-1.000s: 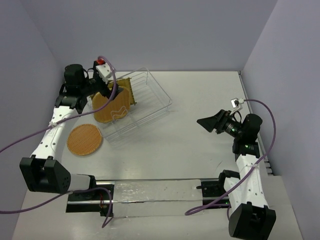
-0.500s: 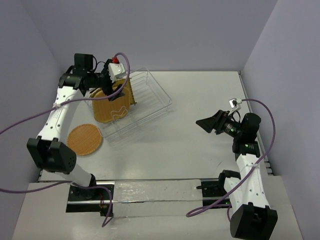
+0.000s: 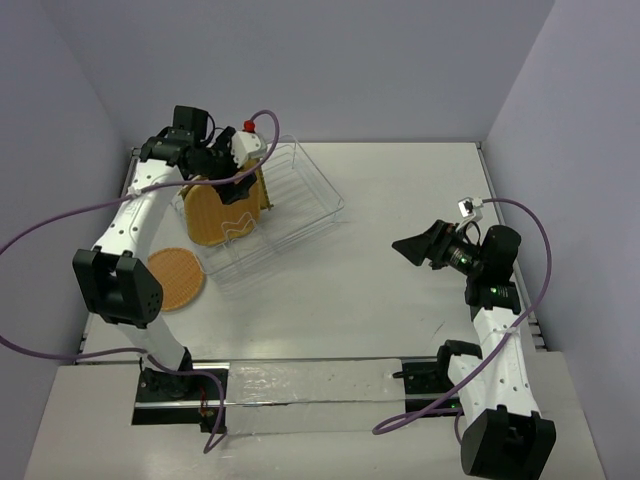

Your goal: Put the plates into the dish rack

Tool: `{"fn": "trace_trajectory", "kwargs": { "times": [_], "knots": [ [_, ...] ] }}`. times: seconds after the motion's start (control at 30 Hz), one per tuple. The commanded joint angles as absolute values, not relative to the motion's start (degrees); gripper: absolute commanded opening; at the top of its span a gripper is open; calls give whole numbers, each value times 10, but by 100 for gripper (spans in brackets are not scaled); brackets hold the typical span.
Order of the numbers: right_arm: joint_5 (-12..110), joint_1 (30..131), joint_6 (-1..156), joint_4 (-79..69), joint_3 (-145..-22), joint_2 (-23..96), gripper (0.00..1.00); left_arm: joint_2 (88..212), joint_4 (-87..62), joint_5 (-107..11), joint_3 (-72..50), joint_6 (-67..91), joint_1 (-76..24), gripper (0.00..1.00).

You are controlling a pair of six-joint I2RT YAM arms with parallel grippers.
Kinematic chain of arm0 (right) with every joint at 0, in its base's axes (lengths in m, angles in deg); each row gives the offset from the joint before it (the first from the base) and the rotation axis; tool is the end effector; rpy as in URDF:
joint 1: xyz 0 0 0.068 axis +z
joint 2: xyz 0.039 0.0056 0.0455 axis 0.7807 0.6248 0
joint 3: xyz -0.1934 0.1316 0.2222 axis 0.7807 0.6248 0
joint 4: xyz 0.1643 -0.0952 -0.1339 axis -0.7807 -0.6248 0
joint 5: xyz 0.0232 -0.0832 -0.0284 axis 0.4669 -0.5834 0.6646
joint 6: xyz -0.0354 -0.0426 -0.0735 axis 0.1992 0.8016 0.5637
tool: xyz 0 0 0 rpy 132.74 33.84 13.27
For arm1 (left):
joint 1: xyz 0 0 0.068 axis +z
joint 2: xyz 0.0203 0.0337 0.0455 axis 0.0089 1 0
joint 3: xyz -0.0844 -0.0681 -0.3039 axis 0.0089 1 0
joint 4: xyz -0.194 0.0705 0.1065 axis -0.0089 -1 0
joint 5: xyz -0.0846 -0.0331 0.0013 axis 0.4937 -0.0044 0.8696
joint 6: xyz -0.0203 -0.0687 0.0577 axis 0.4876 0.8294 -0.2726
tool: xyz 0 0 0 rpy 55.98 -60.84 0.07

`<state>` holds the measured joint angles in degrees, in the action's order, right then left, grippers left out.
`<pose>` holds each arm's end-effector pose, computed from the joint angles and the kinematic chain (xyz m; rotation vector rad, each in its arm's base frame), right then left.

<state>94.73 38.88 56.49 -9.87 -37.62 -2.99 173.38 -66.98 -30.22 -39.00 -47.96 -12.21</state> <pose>0.1353 0.0384 0.3001 -0.0108 1.8778 1.0530 0.3565 -0.1180 0.3747 1.3627 1.9228 -0.2658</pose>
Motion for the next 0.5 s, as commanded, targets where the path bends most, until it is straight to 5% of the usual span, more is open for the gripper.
{"fn": "trace_trajectory", "kwargs": {
  "times": [0.0,0.27,0.47],
  "knots": [
    [936,395,578,-100,-401,-25,97,1753,-637,-382,-413,-459,-124,99],
    [931,395,584,-105,-408,-19,97,1772,-624,-440,-400,-455,-130,97],
    [931,395,589,-107,-414,-10,97,1783,-632,-452,-393,-460,-139,81]
  ]
}}
